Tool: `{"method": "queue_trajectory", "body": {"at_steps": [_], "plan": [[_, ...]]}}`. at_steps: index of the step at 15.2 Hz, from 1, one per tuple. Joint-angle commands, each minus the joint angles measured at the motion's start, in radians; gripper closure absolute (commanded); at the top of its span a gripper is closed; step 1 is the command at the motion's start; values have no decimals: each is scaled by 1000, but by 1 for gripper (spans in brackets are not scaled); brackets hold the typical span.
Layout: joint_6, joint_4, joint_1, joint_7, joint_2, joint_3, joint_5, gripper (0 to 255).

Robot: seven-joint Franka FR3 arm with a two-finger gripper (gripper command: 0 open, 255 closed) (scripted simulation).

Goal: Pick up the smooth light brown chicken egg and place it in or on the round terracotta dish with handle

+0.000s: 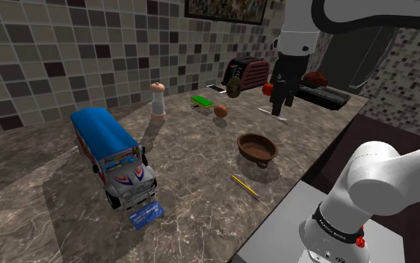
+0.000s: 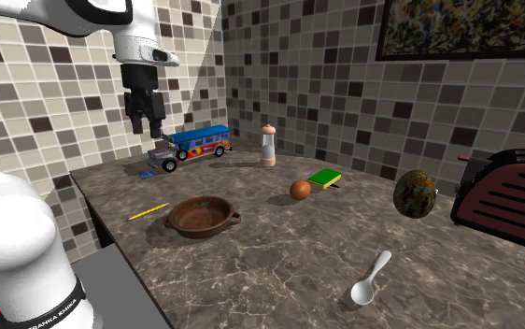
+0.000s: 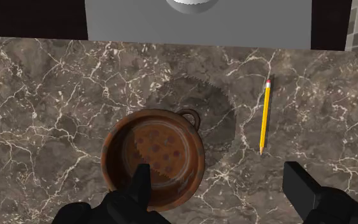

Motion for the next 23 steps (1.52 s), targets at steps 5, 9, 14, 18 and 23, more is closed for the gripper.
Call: {"method": "queue_trajectory", "body": {"at_steps": [5,9,14,18,23], "plan": [[87,43,-25,-36,141,-44,-24,0],[161,107,-46,-71,288,-84,-38,0],[230,215,-68,-115,479,-130,-41,0],[265,324,-85,-153,635,-162,-30,0],[282,489,-108,-201,834,-194,-2,0]]}}
